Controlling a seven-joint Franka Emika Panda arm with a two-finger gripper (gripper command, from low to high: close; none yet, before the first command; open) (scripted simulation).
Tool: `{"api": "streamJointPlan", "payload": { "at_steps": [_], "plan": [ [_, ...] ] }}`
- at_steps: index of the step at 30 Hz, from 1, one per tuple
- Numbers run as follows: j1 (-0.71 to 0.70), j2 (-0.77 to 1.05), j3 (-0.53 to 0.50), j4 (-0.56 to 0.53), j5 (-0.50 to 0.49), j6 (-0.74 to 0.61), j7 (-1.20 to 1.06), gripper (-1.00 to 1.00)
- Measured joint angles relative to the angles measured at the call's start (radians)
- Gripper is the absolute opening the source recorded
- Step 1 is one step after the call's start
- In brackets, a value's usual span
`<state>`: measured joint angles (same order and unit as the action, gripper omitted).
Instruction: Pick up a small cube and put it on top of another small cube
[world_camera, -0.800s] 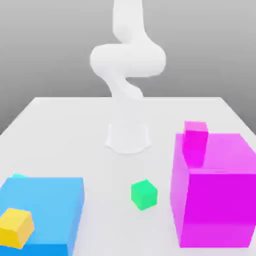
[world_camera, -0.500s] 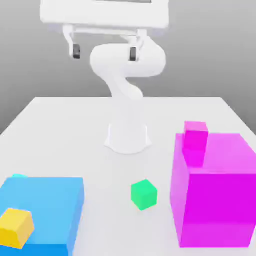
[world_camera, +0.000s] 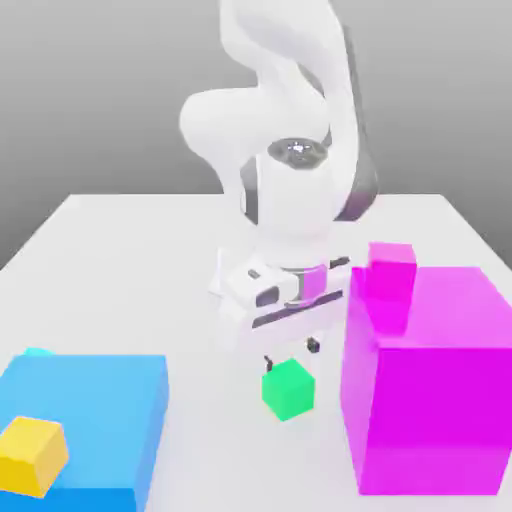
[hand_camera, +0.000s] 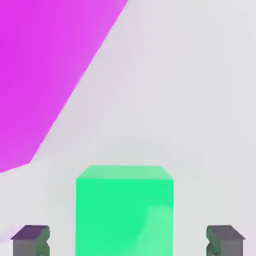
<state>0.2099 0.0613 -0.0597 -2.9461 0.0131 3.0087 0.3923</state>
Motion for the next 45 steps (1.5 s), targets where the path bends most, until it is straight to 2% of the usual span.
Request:
{"api": "streamJointPlan", "payload": {
  "at_steps": [3, 4, 11, 20, 24, 36, 37, 42, 43, 45],
  "plan": [
    [-0.037, 0.109, 0.041, 0.017, 0.018, 0.091, -0.013, 0.00],
    [-0.048, 0.141, 0.051, 0.022, 0.019, 0.117, -0.014, -1.00],
    [-0.053, 0.146, 0.056, 0.023, 0.014, 0.121, -0.010, -1.00],
    [-0.057, -0.134, 0.019, -0.015, -0.022, -0.121, 0.004, -1.00],
    [-0.161, -0.135, -0.091, 0.053, -0.012, -0.189, -0.090, -1.00],
    [-0.642, -0.067, -0.378, 0.297, -0.011, -0.367, -0.395, -1.00],
    [-0.698, -0.046, -0.377, 0.308, 0.006, -0.358, -0.419, -1.00],
    [-0.723, 0.118, -0.286, 0.327, 0.165, -0.227, -0.546, -1.00],
    [-0.733, 0.140, -0.271, 0.329, 0.185, -0.208, -0.561, 1.00],
    [-0.733, 0.140, -0.271, 0.329, 0.185, -0.208, -0.561, 1.00]
  ]
}}
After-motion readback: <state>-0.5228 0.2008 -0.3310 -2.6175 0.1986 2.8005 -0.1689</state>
